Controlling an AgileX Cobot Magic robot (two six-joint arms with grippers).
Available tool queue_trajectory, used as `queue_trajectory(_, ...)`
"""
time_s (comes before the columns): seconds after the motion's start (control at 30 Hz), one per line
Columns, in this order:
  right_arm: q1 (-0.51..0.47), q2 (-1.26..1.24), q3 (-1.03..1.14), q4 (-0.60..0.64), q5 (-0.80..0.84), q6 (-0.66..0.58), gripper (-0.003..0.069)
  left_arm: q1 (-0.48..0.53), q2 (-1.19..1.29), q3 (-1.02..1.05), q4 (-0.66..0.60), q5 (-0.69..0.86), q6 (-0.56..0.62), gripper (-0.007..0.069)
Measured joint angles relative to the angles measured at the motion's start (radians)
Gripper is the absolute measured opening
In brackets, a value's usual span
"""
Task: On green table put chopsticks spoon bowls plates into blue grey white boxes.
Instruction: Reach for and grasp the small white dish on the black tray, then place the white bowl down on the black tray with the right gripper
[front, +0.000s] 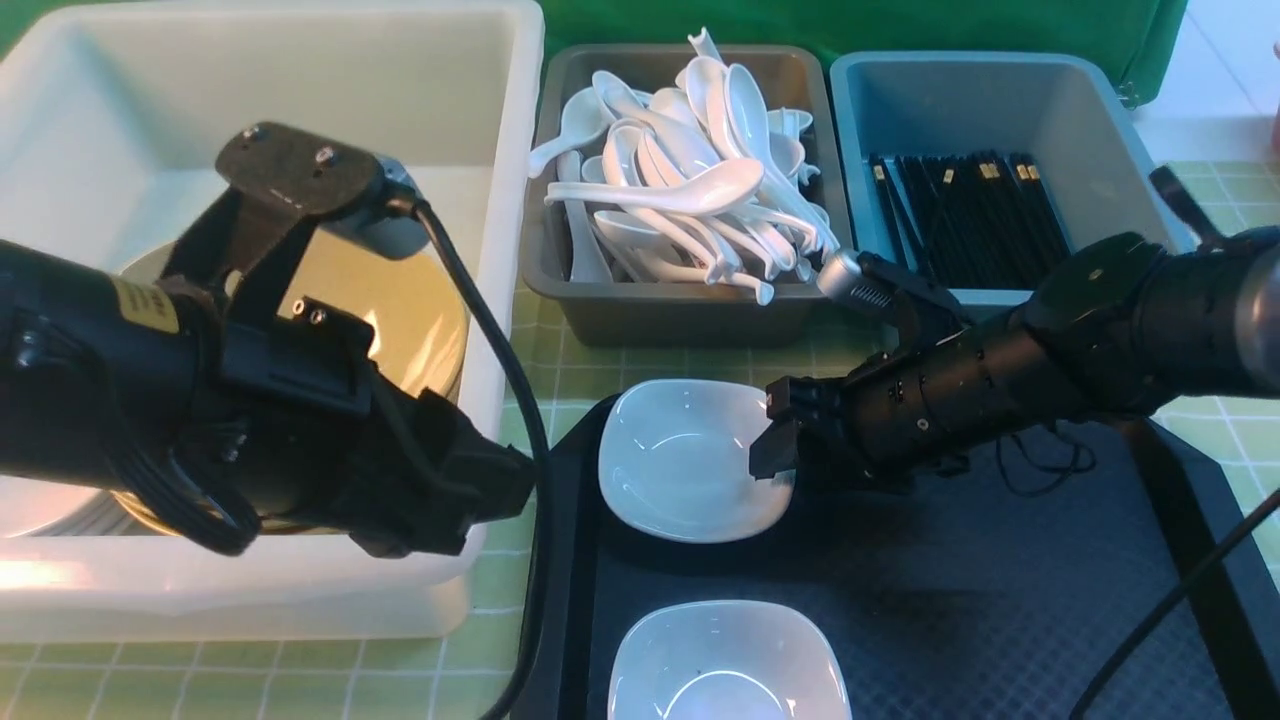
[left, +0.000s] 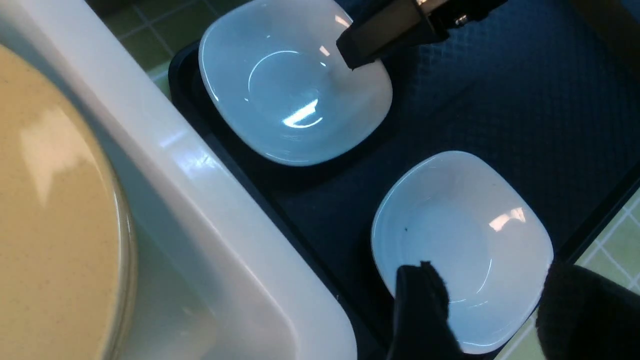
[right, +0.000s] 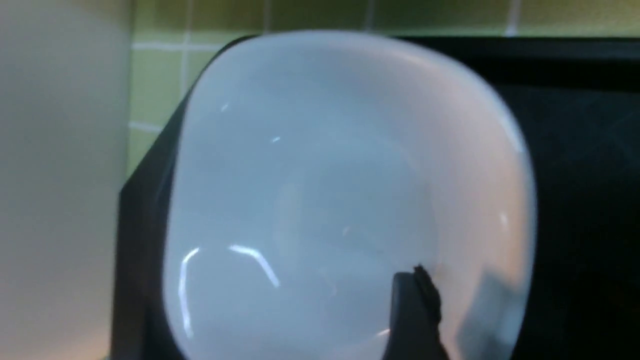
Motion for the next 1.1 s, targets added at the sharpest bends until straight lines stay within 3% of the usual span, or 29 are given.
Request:
queue_trajectory(0.17, -0.001, 0.022, -0.006, 0.022, -0.001, -0.018, 0.0311, 0.0, 0.0, 0.001, -0.002, -0.018, 0.0, 0.0166)
queue_trajectory(0.27, -0.003, 0.039, -0.01, 0.039, -0.003, -0.042, 0.0145, 0.0, 0.0, 0.001, -0.004, -0.032, 0.0, 0.0112)
queue_trajectory(0.37, -0.003, 0.04, -0.013, 0.066, 0.003, -0.06, 0.0071, 0.0, 0.0, 0.001, -0.004, -0.04, 0.0, 0.0087)
queue_trajectory(0.53, -0.003, 0.023, -0.01, 0.06, 0.021, -0.092, 0.0069, 0.0, 0.0, 0.001, -0.005, -0.041, 0.0, 0.0087)
queue_trajectory(0.8, -0.024, -0.088, 0.017, -0.064, 0.083, -0.114, 0.0049, 0.0, 0.0, 0.001, -0.018, -0.04, 0.0, 0.0087)
queue_trajectory(1.1, -0.179, -0.352, 0.318, -0.087, 0.088, -0.123, 0.005, 0.0, 0.0, 0.001, -0.036, -0.019, 0.0, 0.0087)
